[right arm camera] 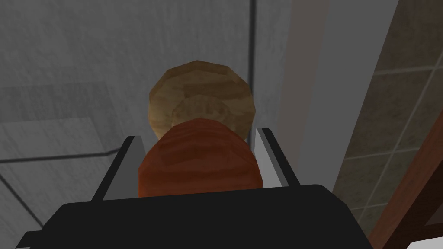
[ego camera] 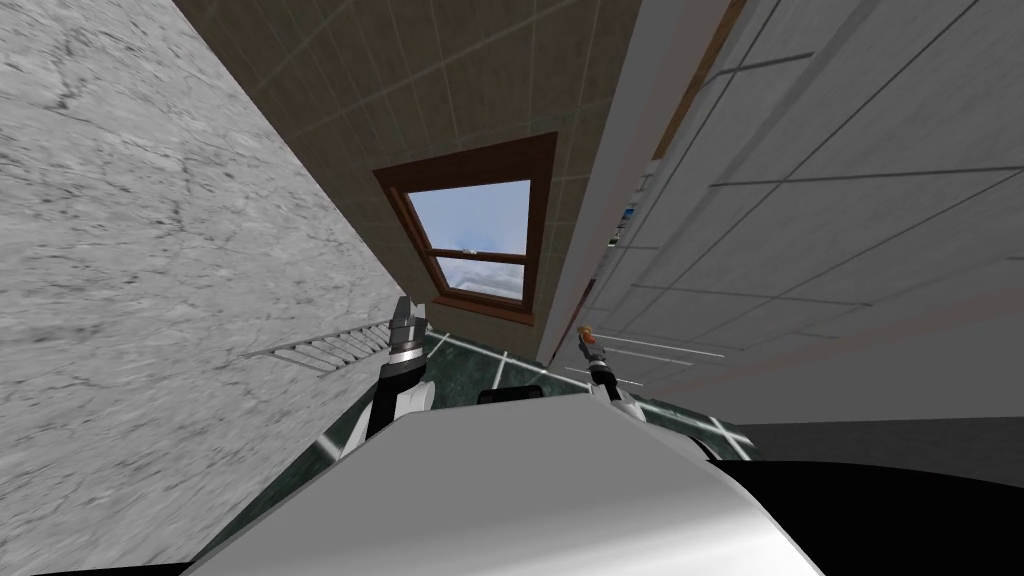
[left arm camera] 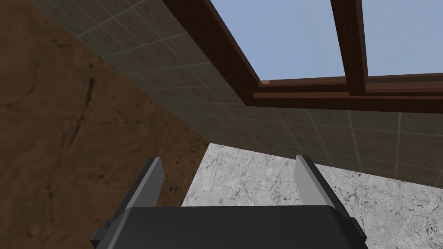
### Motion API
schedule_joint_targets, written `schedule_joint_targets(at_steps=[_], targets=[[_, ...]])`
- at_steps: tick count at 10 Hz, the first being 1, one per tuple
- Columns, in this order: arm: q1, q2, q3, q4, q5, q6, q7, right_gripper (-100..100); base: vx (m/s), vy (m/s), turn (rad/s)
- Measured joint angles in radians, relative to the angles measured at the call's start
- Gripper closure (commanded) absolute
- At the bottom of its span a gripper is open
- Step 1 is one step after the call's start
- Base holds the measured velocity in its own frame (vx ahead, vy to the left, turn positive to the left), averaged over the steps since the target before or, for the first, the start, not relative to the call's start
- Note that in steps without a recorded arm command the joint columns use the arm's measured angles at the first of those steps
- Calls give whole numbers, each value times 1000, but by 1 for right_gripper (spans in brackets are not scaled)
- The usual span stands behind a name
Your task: Pull the door open
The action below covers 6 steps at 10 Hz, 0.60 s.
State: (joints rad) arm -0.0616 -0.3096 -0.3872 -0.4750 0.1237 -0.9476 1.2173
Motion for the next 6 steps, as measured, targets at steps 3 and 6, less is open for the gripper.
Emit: schedule_joint_targets(at_steps=[3, 6], targets=[[2, 1, 2, 1, -3, 2, -18, 100, -9, -8, 12], [2, 1, 8, -2, -11, 4, -82, 100, -19, -11, 20]])
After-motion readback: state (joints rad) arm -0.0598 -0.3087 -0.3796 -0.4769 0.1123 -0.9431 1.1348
